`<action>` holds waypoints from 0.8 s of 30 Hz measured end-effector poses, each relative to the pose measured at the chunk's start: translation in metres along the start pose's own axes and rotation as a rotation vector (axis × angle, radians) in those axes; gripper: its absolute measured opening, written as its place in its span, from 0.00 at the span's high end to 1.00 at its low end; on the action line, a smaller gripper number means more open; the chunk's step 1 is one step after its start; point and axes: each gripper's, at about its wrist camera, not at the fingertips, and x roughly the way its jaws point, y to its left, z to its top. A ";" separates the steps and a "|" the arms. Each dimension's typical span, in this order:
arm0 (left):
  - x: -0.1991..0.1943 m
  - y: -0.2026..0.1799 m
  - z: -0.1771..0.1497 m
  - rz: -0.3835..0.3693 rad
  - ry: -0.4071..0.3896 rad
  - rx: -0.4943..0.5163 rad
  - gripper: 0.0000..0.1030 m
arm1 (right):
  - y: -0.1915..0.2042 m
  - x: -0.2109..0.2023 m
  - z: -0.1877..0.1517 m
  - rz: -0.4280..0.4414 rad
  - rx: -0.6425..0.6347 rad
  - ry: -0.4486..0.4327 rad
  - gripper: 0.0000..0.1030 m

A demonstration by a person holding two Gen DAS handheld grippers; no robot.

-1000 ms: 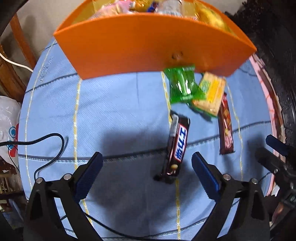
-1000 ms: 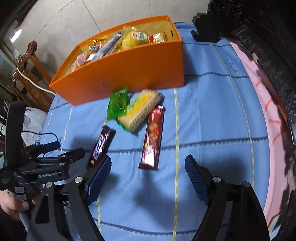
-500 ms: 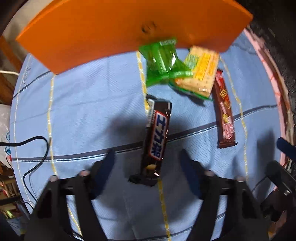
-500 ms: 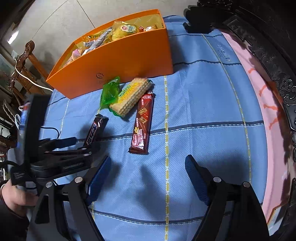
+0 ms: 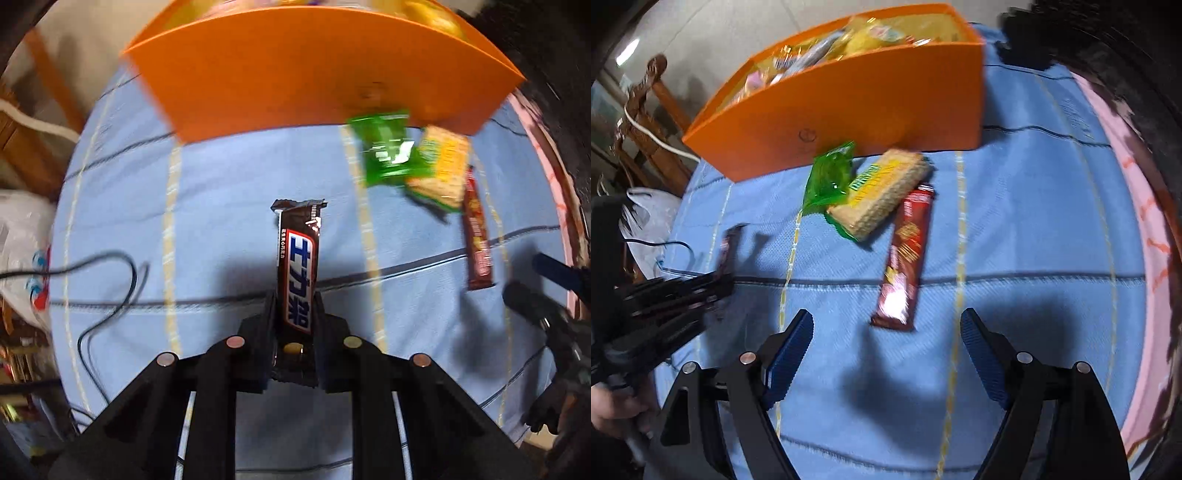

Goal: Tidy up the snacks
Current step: 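Grasp the dark chocolate bar with the left tool while the right tool grasps the brown chocolate-stick packet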

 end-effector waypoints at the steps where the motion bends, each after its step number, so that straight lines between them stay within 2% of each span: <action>1: 0.001 0.010 -0.003 -0.003 0.004 -0.023 0.84 | 0.005 0.009 0.004 -0.025 -0.018 0.016 0.21; 3: -0.001 0.028 -0.007 -0.002 0.011 -0.062 0.84 | 0.010 0.022 0.009 -0.063 -0.041 0.034 0.33; 5: 0.001 0.034 -0.006 -0.001 0.013 -0.084 0.84 | 0.012 0.035 0.013 -0.092 -0.050 0.062 0.49; 10: -0.005 0.055 -0.014 -0.010 0.006 -0.118 0.83 | 0.010 0.047 0.015 -0.119 -0.055 0.069 0.54; 12: -0.005 0.058 -0.014 -0.015 0.006 -0.122 0.83 | 0.013 0.047 0.015 -0.149 -0.070 0.067 0.63; 13: -0.004 0.059 -0.014 -0.018 0.006 -0.122 0.83 | 0.013 0.047 0.015 -0.165 -0.073 0.069 0.74; 16: -0.007 0.062 -0.009 -0.025 -0.002 -0.110 0.83 | 0.003 0.043 0.011 -0.116 -0.055 0.092 0.77; 24: -0.028 0.058 -0.009 -0.053 -0.052 -0.097 0.83 | -0.017 -0.015 -0.011 -0.048 0.034 0.010 0.78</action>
